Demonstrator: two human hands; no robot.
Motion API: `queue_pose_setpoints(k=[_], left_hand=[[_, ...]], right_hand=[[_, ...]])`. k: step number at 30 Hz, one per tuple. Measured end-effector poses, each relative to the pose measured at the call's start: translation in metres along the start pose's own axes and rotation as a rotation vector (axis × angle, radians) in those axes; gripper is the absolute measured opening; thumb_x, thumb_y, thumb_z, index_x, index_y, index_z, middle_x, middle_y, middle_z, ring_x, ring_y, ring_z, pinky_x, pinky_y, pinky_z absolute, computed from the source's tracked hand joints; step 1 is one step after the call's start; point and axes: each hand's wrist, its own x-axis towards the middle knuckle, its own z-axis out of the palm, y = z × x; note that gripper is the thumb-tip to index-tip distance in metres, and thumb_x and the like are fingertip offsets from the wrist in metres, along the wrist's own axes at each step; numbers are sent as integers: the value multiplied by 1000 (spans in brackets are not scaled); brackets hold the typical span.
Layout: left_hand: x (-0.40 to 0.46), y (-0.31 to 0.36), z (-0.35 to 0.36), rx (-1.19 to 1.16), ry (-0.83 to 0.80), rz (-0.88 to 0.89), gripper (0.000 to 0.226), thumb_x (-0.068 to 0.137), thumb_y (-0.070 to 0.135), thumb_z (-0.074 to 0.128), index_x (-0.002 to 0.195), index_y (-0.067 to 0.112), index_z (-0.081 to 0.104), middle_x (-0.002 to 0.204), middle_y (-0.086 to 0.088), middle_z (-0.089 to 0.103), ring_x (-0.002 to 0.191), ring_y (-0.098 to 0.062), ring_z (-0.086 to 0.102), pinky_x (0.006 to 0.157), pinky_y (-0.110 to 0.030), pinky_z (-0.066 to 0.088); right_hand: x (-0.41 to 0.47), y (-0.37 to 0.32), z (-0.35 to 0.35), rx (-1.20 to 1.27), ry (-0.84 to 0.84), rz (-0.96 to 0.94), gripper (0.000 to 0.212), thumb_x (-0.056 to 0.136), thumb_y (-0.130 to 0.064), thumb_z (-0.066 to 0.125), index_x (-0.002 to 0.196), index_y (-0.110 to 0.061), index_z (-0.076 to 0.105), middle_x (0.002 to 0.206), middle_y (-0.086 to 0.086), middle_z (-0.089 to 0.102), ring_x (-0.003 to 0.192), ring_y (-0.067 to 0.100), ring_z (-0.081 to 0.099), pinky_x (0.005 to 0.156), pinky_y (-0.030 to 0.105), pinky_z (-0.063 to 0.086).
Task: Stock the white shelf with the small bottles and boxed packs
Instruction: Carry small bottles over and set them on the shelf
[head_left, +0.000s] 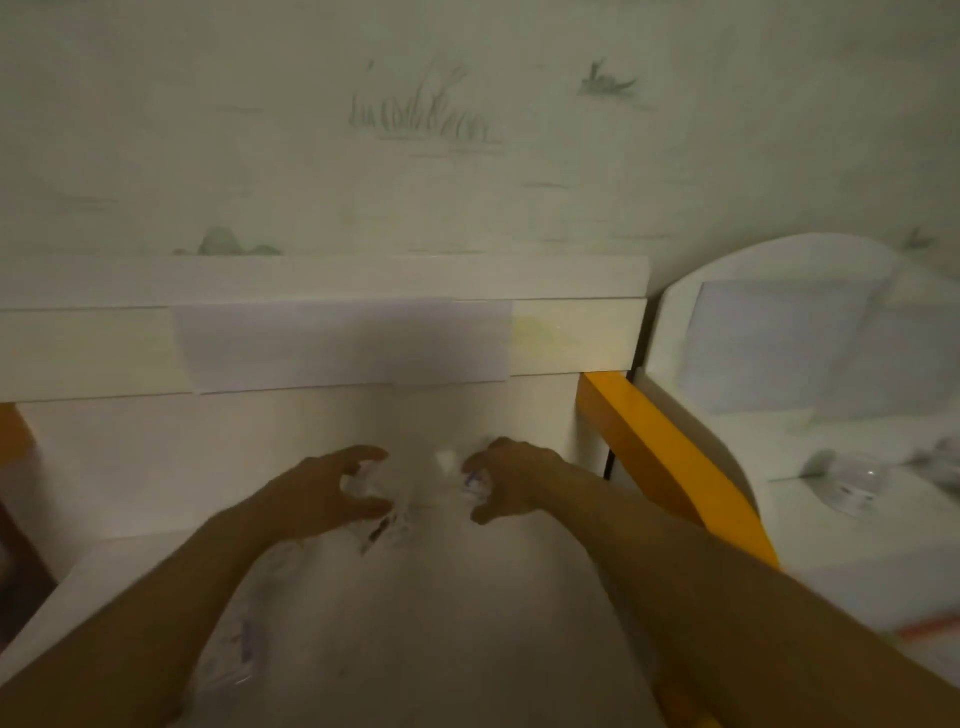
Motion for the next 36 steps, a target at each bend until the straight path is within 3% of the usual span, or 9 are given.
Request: queue_pose_setpoints(k=[4, 9, 13, 15, 21, 26, 31, 36], left_hand=[[19, 44, -34, 153, 57, 100, 76, 69, 72, 61, 138, 49, 38, 141, 7, 50, 121, -12, 51, 98, -28, 41], [30, 110, -52, 98, 164, 247, 67, 80, 51, 68, 140, 35, 42, 140, 0, 51, 120, -18, 51, 100, -33, 42], [33, 163, -49, 14, 244, 378, 83, 58, 79, 60, 132, 44, 43, 129, 9, 56, 109, -12, 55, 93, -31, 46], [36, 192, -42, -47, 274, 428, 87, 55, 81, 60, 132, 44, 45, 126, 11, 58, 106, -12, 60, 91, -31, 50], [44, 299, 4, -109, 311, 554, 70, 73, 49, 77, 133, 42, 41, 126, 8, 56, 100, -15, 62, 82, -32, 56], [45, 386, 68, -136, 232, 586, 71, 74, 46, 78, 134, 43, 39, 123, 11, 56, 100, -12, 62, 85, -28, 50], [43, 444, 155, -82, 118, 629, 79, 75, 41, 78, 141, 31, 36, 141, 5, 49, 122, -14, 50, 101, -36, 47], [49, 465, 206, 9, 13, 583, 89, 63, 54, 77, 139, 42, 33, 137, 3, 50, 121, -16, 49, 103, -38, 45]], right_hand=[[-23, 13, -55, -86, 116, -5, 76, 75, -60, 69, 142, -35, 42, 145, 3, 45, 130, 27, 45, 106, 47, 41], [-70, 41, -107, -146, 293, 50, 76, 75, -66, 64, 143, -40, 41, 142, 3, 46, 126, 28, 48, 101, 45, 37], [-107, 84, -128, -125, 344, 119, 76, 76, -66, 63, 143, -36, 41, 141, 4, 48, 127, 26, 48, 101, 44, 42], [-127, 112, -129, -114, 336, 157, 78, 73, -67, 64, 141, -36, 44, 139, 2, 52, 125, 25, 50, 100, 45, 45], [-203, 205, -120, -59, 328, 253, 75, 73, -62, 69, 139, -34, 46, 133, 2, 53, 120, 25, 52, 99, 45, 45], [-279, 289, -98, -11, 336, 325, 75, 71, -62, 70, 137, -35, 48, 131, 2, 52, 118, 25, 53, 97, 43, 47], [-339, 363, -45, 76, 263, 391, 77, 68, -61, 72, 136, -33, 50, 129, 4, 54, 119, 26, 53, 99, 42, 46], [-368, 414, 3, 136, 174, 425, 81, 67, -62, 73, 139, -33, 48, 132, 4, 52, 123, 26, 50, 101, 41, 45]])
